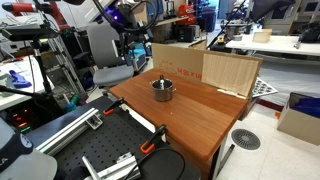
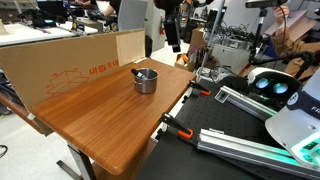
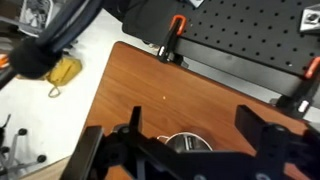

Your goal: Take the marker out of the pot and put it on the table

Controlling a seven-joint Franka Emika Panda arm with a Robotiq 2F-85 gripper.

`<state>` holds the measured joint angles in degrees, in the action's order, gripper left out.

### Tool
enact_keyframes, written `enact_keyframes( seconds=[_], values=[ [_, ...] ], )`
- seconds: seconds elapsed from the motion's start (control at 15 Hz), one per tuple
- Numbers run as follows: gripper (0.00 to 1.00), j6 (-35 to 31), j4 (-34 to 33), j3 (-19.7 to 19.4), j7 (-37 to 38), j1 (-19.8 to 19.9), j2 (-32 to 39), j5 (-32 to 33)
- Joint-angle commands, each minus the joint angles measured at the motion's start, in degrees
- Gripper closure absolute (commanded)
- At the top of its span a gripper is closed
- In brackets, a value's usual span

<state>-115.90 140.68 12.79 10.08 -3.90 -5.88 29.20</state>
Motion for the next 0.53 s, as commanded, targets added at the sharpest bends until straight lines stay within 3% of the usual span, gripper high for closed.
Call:
enact_keyframes(
  seconds=[0.0, 0.47],
  values=[
    [0.00, -4.19, 0.36, -1.48, -2.57, -1.41, 1.08, 4.58],
    [0.00, -17.09, 1.75, -4.73, -20.30, -0.60, 1.68, 5.93]
  ],
)
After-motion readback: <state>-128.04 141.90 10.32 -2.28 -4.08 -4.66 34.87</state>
